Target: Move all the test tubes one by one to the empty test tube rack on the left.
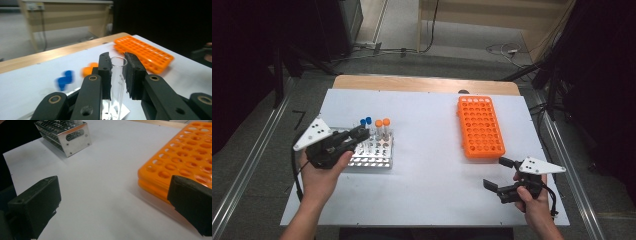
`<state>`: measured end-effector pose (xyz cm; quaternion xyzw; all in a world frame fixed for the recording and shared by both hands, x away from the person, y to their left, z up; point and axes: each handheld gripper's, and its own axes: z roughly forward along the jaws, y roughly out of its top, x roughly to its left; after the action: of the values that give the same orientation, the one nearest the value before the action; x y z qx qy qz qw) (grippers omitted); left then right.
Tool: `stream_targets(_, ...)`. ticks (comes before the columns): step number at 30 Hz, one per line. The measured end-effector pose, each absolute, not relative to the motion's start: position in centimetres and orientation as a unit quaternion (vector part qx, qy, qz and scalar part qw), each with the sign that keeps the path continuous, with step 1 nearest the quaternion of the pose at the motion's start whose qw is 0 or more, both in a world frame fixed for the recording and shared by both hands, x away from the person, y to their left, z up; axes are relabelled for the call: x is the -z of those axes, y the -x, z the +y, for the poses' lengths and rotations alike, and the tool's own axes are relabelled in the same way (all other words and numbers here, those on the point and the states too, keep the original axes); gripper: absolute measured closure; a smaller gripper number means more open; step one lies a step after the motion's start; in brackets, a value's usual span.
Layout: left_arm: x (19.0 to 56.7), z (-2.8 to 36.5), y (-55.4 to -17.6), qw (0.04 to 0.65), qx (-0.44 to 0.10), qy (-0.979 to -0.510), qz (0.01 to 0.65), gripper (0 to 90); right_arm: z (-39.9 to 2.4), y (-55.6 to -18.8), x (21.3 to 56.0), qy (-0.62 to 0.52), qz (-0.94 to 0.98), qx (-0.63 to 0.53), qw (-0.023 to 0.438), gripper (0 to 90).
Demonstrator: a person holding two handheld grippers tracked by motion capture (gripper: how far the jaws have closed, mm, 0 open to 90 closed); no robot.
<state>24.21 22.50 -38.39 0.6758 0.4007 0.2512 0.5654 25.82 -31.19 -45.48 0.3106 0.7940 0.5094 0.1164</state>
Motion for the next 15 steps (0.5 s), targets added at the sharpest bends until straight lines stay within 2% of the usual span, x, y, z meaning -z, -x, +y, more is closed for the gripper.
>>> stream_targets(6, 38.4, 25.4, -25.9, 0.548, -0.283, -0.656, 0.434, 76.7, -33.0, -25.7, 46.1, -0.329, 0.789, -0.504, 0.126, 0.0)
stream_targets(15, 40.5, 27.4, -29.3, 0.553, -0.286, -0.614, 0.484, 76.7, -34.1, -26.2, 46.3, -0.348, 0.778, -0.505, 0.135, 0.0)
